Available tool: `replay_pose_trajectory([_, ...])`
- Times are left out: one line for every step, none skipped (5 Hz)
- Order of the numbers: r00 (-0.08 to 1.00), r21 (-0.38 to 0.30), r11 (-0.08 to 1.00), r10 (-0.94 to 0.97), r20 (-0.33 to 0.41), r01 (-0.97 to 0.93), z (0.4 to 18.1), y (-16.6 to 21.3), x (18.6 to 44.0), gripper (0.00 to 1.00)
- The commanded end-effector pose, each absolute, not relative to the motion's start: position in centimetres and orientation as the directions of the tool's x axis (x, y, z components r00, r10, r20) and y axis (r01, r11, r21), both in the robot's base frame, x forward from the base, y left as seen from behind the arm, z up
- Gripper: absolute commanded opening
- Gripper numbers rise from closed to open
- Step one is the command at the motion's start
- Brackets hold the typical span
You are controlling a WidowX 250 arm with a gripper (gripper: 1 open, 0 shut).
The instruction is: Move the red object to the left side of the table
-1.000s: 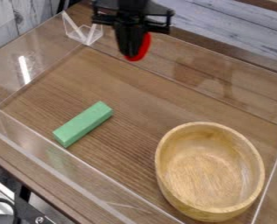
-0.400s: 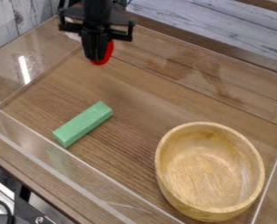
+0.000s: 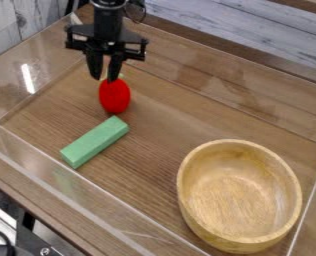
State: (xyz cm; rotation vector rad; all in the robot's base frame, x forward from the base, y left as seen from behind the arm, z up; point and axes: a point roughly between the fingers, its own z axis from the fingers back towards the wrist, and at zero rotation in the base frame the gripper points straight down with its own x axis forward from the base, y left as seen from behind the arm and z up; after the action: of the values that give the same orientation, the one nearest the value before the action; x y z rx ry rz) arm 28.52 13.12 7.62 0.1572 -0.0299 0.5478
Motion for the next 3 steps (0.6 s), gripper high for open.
replay_pose_trajectory([0.840, 0.128, 0.831, 0.530, 0.118, -0.542, 9.13, 14.03, 29.63, 1.00])
replay_pose_trajectory([0.835, 0.124, 0.826, 0.540, 0.105, -0.550, 9.00, 14.34, 29.93, 1.00])
replay_pose_trajectory([0.840, 0.108, 0.833, 0.538, 0.077, -0.543, 9.49, 13.79, 29.77, 1.00])
